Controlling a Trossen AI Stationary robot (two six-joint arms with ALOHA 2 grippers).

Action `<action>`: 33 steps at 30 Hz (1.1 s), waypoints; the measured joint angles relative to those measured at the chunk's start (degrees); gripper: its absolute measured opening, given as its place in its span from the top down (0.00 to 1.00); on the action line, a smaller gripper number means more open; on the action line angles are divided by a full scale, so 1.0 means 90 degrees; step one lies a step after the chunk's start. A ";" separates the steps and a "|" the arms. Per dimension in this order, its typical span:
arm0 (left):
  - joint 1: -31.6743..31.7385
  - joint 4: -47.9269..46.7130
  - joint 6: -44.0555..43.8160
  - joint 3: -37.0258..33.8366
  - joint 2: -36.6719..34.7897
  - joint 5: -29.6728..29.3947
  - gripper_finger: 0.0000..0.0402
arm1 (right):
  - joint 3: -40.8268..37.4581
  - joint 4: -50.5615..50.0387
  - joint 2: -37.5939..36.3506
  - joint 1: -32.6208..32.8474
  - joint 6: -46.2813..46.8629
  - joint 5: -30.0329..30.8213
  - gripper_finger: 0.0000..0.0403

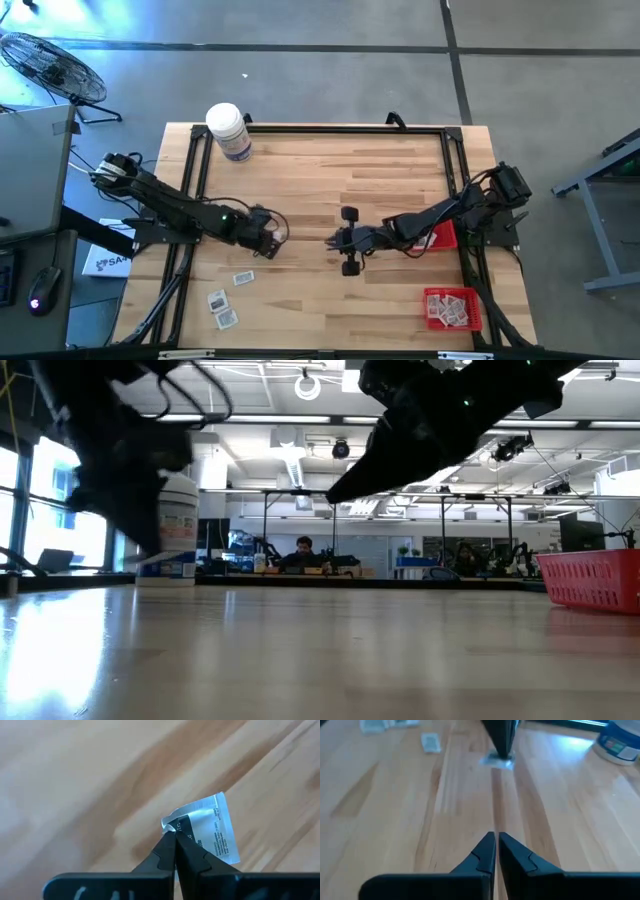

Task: Pick & Place First Aid Supplies
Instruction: Put the black towelette pack into the top red basket

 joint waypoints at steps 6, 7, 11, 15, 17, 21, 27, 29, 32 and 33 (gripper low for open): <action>-0.0001 0.1449 0.1179 0.0062 -0.0001 -0.1058 1.00 | 0.0000 0.0401 0.0001 -0.0295 0.0960 -0.0417 0.86; -0.0002 0.1682 0.1379 0.0062 0.0039 -0.1187 1.00 | 0.0000 0.0519 0.0019 -0.0337 0.1179 -0.0428 0.83; -0.0017 0.2535 0.2252 0.0063 0.0224 -0.1640 1.00 | 0.0002 0.0795 0.0072 -0.0502 0.2387 -0.0201 0.72; 0.0010 0.3042 0.2653 0.0069 0.0451 -0.2026 1.00 | 0.0002 0.0940 0.0118 -0.0601 0.3006 -0.0365 0.62; 0.0074 0.3283 0.2753 0.0069 0.0535 -0.2127 1.00 | 0.0002 0.1086 0.0140 -0.0619 0.3194 -0.0478 0.58; 0.0210 0.3815 0.3125 0.0071 0.0637 -0.2158 1.00 | 0.0005 0.1422 0.0200 -0.0633 0.3362 -0.0294 0.53; 0.0281 0.4301 0.3639 0.0069 0.0631 -0.2105 1.00 | 0.0002 0.1794 0.0248 -0.0679 0.3357 0.0120 0.56; 0.0281 0.4434 0.3746 0.0069 0.0631 -0.2126 1.00 | 0.0002 0.1812 0.0248 -0.0729 0.3357 0.0062 0.59; 0.0279 0.4568 0.3868 0.0069 0.0631 -0.2097 1.00 | 0.0002 0.1802 0.0248 -0.0815 0.3357 0.0041 0.66; 0.0279 0.4570 0.3875 0.0069 0.0631 -0.2096 1.00 | 0.0002 0.1803 0.0248 -0.0848 0.3351 0.0034 0.69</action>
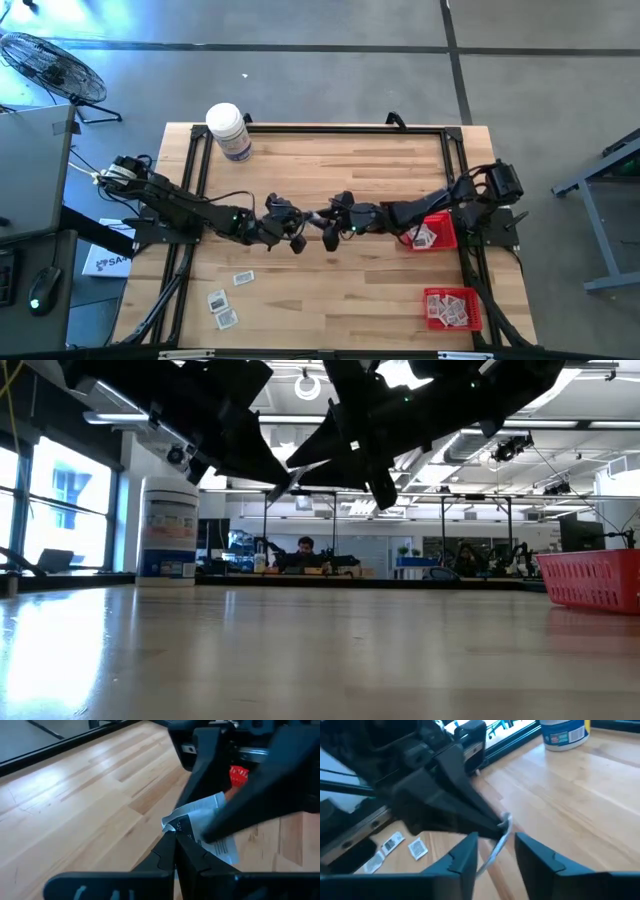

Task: Pick & Place First Aid Supplies
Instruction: Put the black towelette pack into the top red basket

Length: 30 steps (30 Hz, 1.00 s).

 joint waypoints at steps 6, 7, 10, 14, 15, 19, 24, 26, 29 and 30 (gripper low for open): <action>-0.0001 -0.0021 0.0002 0.0000 0.0000 0.0000 1.00 | 0.0000 -0.0020 0.0000 -0.0039 -0.0331 0.0003 0.92; -0.0003 -0.0040 0.0001 0.0000 0.0000 0.0002 1.00 | 0.0000 -0.0045 0.0000 -0.0040 -0.0376 -0.0002 0.96; -0.0002 -0.0070 0.0000 0.0000 0.0000 0.0043 1.00 | 0.0000 -0.0083 0.0000 -0.0040 -0.0482 -0.0006 0.98; -0.0002 -0.0196 0.0026 0.0000 -0.0120 0.0100 0.99 | 0.0000 -0.0119 0.0000 -0.0038 -0.0503 -0.0015 0.97; -0.0002 -0.0281 0.0074 0.0000 -0.0174 0.0124 0.98 | 0.0000 -0.0119 0.0000 -0.0038 -0.0522 -0.0032 0.98; -0.0002 -0.0747 0.0119 0.0000 -0.0449 0.0079 0.89 | 0.0000 -0.0176 0.0000 -0.0038 -0.0552 -0.0078 0.98; 0.0000 -0.1245 0.0244 0.0000 -0.0851 -0.0092 0.73 | 0.0000 -0.0268 0.0000 -0.0038 -0.0571 -0.0123 0.99; 0.0000 -0.1356 0.0442 0.0002 -0.1031 -0.0167 0.68 | 0.0000 -0.0529 -0.0076 -0.0038 -0.0657 -0.0214 0.99; 0.0000 -0.1546 0.0689 0.0002 -0.1360 -0.0318 0.63 | -0.0002 -0.1572 -0.0462 -0.0033 -0.0539 -0.0067 0.99; 0.0000 -0.1580 0.0775 0.0002 -0.1456 -0.0390 0.62 | 0.0000 -0.2091 -0.0653 -0.0033 -0.0476 0.0048 0.99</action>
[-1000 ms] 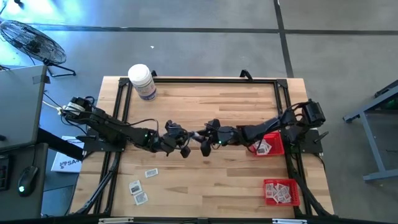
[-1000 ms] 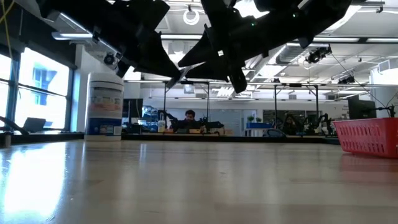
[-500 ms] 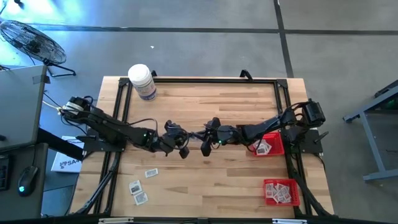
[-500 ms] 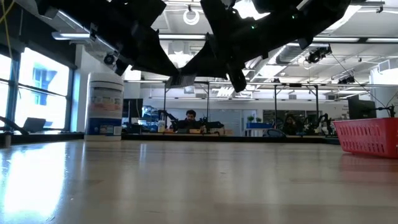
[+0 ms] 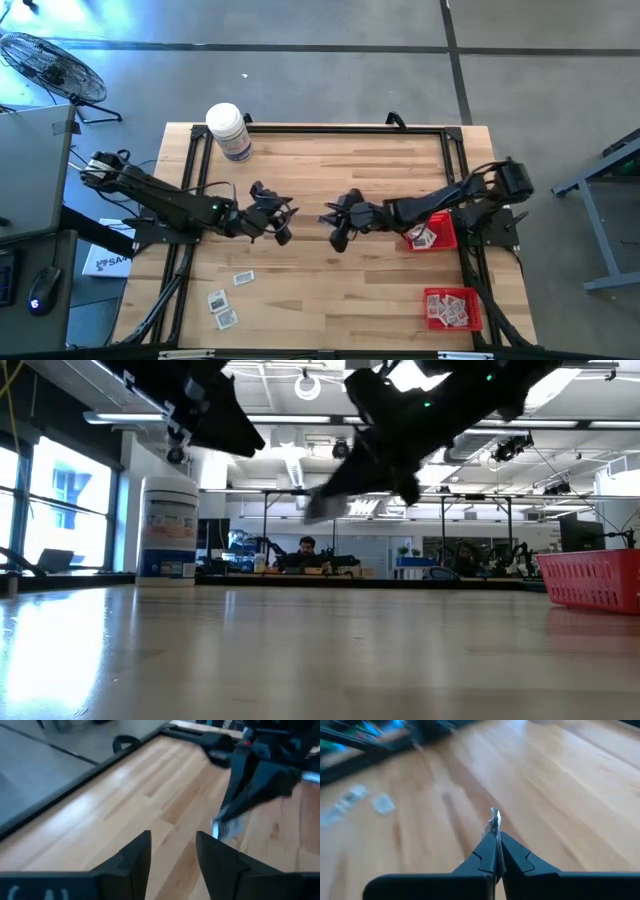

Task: Pick & Place First Aid Supplies
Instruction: Put the black towelette pack into the top red basket

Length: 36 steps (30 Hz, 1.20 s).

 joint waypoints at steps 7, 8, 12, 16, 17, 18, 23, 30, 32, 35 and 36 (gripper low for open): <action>0.0000 -0.0270 0.0330 0.0000 -0.0313 -0.0174 0.61 | 0.0027 -0.4179 -0.1842 -0.0005 0.1270 -0.0075 0.99; 0.0000 -0.0315 0.0329 0.0000 -0.0299 -0.0169 0.61 | 0.0027 -0.4789 -0.2117 -0.0005 0.1460 -0.0307 0.99; 0.0000 -0.0507 0.0324 -0.0005 -0.0234 -0.0165 0.61 | 0.0027 -0.7052 -0.3061 0.0000 0.2389 -0.0990 0.99; 0.0000 -0.0529 0.0343 -0.0005 -0.0234 -0.0182 0.61 | -0.0008 -0.8922 -0.3650 -0.0002 0.3354 -0.1114 0.99; 0.0000 -0.0533 0.0342 -0.0005 -0.0234 -0.0182 0.61 | -0.0057 -0.9143 -0.3742 -0.0002 0.3528 -0.1122 0.99; 0.0000 -0.0535 0.0342 -0.0005 -0.0234 -0.0182 0.61 | -0.0128 -0.9281 -0.3823 -0.0002 0.3639 -0.1144 0.99; 0.0000 -0.0643 0.0340 -0.0005 -0.0234 -0.0161 0.61 | -0.0981 -0.8638 -0.4057 -0.0005 0.3614 -0.1865 0.98; 0.0000 -0.0666 0.0339 -0.0005 -0.0234 -0.0146 0.61 | -0.1899 -0.7260 -0.4085 0.0000 0.3069 -0.2509 0.99; 0.0000 -0.0664 0.0339 -0.0005 -0.0234 -0.0170 0.61 | -0.1942 -0.7079 -0.4085 0.0000 0.2835 -0.2515 0.98; 0.0000 -0.0664 0.0339 -0.0005 -0.0234 -0.0184 0.61 | -0.2003 -0.6954 -0.4085 0.0000 0.2663 -0.2511 0.94; 0.0000 -0.0664 0.0339 -0.0005 -0.0234 -0.0202 0.61 | -0.2019 -0.6979 -0.4085 -0.0002 0.2648 -0.2505 0.93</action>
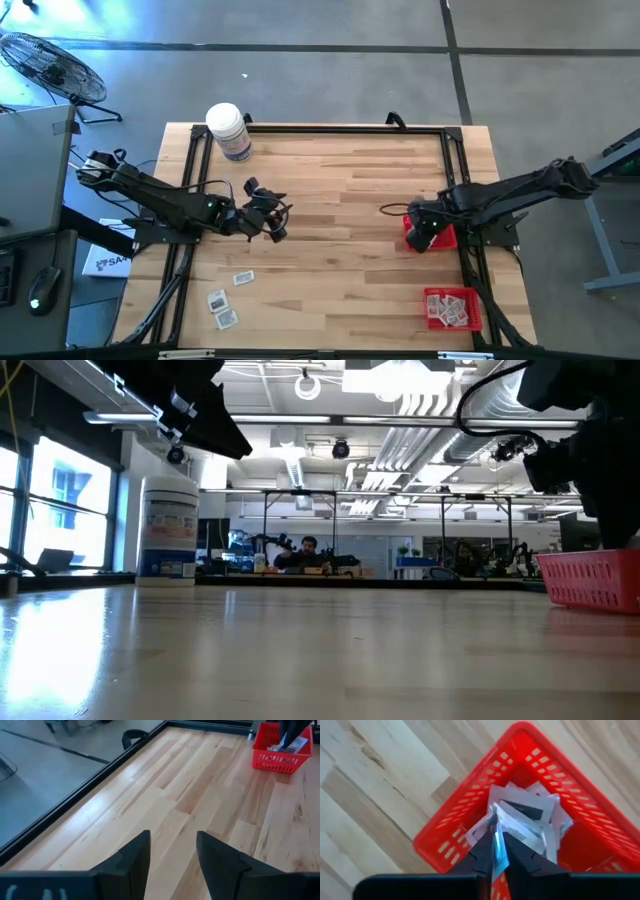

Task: Pick & Place First Aid Supplies
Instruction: Put the black towelette pack into the top red basket, then put the orange ointment pack into the bottom red basket

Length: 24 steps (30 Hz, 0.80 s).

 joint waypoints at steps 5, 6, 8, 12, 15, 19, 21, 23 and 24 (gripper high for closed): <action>0.0000 -0.0008 -0.0001 0.0000 0.0000 -0.0041 0.61 | -0.0070 -0.0020 0.0000 0.0000 0.0002 -0.0213 0.83; 0.0000 -0.0021 0.0000 0.0000 0.0000 -0.0041 0.61 | -0.0033 -0.0086 0.0000 -0.0002 0.0029 -0.0244 0.81; 0.0000 -0.0055 -0.0002 0.0000 0.0000 -0.0006 0.61 | 0.0164 -0.0318 0.0000 -0.0006 0.0107 -0.0265 0.77; -0.0002 -0.0229 0.0015 0.0000 -0.0053 0.0309 0.61 | 0.0923 -0.1081 0.0000 -0.0012 0.0053 -0.0029 0.74; -0.0025 -0.0345 0.0126 0.0000 -0.0201 0.0982 0.61 | 0.1670 -0.1382 0.0000 -0.0012 -0.0363 0.0711 0.74; -0.0253 -0.0612 0.0024 0.0007 -0.0348 0.2486 0.61 | 0.2306 -0.0416 -0.0003 -0.0010 -0.1484 0.2130 0.75; -0.0477 -0.0988 -0.0215 0.0005 -0.0352 0.3011 0.61 | 0.2330 0.0581 -0.0007 0.0009 -0.2220 0.2577 0.76; -0.0715 -0.1369 -0.0635 0.0005 -0.0354 0.3380 0.61 | 0.2174 0.1824 -0.0002 0.0015 -0.3042 0.2676 0.77; -0.0839 -0.1609 -0.0902 0.0005 -0.0355 0.3554 0.61 | 0.2038 0.2456 -0.0002 0.0015 -0.3448 0.2642 0.77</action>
